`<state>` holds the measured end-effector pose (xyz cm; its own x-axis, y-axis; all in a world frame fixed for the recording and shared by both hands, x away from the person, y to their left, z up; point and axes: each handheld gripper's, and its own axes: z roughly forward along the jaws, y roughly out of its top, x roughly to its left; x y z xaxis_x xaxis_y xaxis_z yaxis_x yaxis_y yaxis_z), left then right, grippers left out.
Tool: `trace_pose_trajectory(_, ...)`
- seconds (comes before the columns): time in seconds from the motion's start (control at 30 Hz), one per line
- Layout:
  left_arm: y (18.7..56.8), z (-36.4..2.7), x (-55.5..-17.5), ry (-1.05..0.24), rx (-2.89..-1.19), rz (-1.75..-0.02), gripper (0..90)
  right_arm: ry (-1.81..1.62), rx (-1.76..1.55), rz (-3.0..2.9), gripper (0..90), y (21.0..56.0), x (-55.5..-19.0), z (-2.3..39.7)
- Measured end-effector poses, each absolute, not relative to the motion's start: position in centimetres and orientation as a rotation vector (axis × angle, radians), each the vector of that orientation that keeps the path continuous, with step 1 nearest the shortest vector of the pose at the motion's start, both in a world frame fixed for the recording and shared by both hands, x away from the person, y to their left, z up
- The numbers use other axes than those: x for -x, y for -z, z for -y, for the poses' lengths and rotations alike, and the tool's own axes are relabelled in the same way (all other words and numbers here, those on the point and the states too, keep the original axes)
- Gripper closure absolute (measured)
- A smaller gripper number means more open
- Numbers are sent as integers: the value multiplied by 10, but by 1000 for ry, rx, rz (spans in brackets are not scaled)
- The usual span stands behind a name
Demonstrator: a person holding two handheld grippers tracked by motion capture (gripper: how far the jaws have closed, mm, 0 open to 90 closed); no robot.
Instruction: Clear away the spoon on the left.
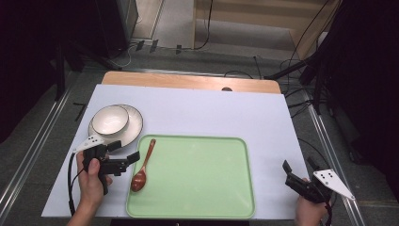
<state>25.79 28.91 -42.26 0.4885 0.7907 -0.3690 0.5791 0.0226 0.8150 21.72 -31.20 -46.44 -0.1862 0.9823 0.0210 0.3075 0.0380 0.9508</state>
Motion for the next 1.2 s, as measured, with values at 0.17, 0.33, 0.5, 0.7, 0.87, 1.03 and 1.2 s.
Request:
trace_pose_trajectory(0.17, 425, -294, -252, -269, -1662, -1156, 0, -1174, -1337, -1591, 132, 464, -217, 312)
trace_pose_trajectory(0.33, 427, -299, -246, -302, -1654, -1143, 0, -1174, -1337, -1591, 132, 464, -217, 312)
trace_pose_trajectory(0.5, 428, -303, -242, -314, -1650, -1144, 0, -1174, -1337, -1591, 132, 464, -217, 311)
trace_pose_trajectory(0.7, 429, -309, -234, -347, -1634, -1114, 0, -1174, -1337, -1591, 132, 464, -217, 311)
trace_pose_trajectory(0.87, 430, -317, -228, -374, -1623, -1130, 0, -1172, -1338, -1589, 132, 465, -217, 311)
trace_pose_trajectory(1.03, 433, -328, -222, -381, -1605, -1149, 0, -1172, -1338, -1589, 132, 464, -217, 311)
trace_pose_trajectory(1.2, 432, -340, -217, -389, -1597, -1136, 0, -1170, -1338, -1589, 132, 464, -217, 311)
